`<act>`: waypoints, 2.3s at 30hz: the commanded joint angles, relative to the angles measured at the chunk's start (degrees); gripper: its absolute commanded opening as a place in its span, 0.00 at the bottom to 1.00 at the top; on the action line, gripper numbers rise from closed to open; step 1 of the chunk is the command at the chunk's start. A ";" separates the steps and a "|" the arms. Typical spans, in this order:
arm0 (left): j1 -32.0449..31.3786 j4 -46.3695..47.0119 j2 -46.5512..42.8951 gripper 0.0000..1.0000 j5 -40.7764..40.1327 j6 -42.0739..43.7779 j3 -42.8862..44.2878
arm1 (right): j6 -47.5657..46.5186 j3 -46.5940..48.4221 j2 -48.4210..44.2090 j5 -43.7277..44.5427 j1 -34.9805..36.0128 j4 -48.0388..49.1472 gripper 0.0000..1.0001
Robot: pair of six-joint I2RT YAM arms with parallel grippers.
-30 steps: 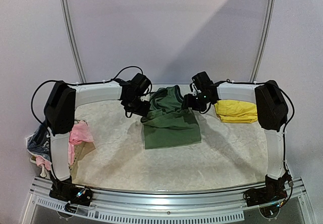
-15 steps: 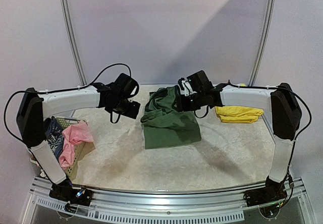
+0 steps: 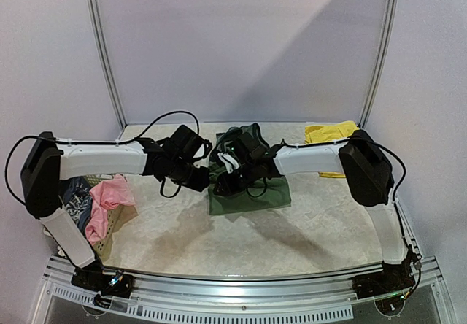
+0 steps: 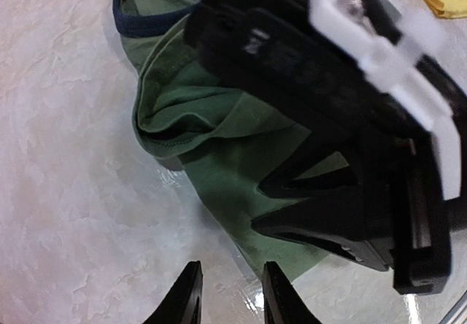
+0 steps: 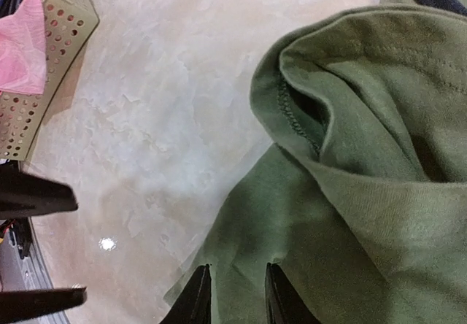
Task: Fold and stack the mixed laundry pile
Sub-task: Fold the 2/3-rectangle-folded tank top at the center of the board.
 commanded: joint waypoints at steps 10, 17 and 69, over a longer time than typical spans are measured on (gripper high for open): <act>-0.73 10.30 6.59 0.27 6.35 -2.28 -2.77 | -2.07 9.96 7.98 7.89 -1.63 -6.23 0.29; -0.75 13.65 10.60 0.25 8.63 -2.79 -3.81 | -1.34 10.90 9.12 7.23 -2.96 -5.75 0.29; -1.42 12.94 4.28 0.53 5.01 -3.60 -10.74 | 3.82 5.74 -6.63 0.55 -16.89 -6.00 0.75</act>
